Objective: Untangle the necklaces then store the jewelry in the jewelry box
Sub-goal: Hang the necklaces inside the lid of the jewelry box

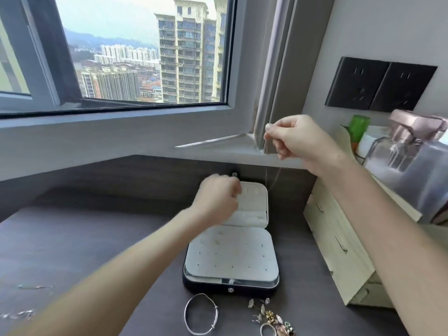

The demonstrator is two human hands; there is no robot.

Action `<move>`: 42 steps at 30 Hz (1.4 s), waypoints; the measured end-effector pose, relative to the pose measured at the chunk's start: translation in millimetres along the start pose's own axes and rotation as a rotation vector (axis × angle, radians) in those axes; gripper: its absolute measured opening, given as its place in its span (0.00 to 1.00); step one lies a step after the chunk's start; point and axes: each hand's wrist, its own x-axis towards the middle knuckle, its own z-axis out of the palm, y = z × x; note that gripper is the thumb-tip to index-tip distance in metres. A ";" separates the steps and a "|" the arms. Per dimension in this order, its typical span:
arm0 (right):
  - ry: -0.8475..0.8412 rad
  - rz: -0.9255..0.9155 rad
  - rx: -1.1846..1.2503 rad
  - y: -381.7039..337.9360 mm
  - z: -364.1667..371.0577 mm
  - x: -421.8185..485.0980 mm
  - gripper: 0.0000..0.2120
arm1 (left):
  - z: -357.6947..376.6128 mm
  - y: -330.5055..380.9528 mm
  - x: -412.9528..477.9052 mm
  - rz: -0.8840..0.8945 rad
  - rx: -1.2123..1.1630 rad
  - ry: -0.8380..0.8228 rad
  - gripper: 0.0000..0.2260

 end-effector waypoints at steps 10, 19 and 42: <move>0.034 -0.051 -0.049 3.4 13.0 34.7 0.12 | 60.5 -8.6 -11.2 0.128 0.172 0.213 0.13; -0.152 0.035 -0.147 43.9 37.5 19.9 0.11 | 63.6 -8.2 -12.3 0.133 0.175 0.233 0.08; 0.060 0.051 -0.258 106.6 57.7 3.4 0.04 | 55.5 -7.6 24.4 -0.215 -0.170 0.364 0.11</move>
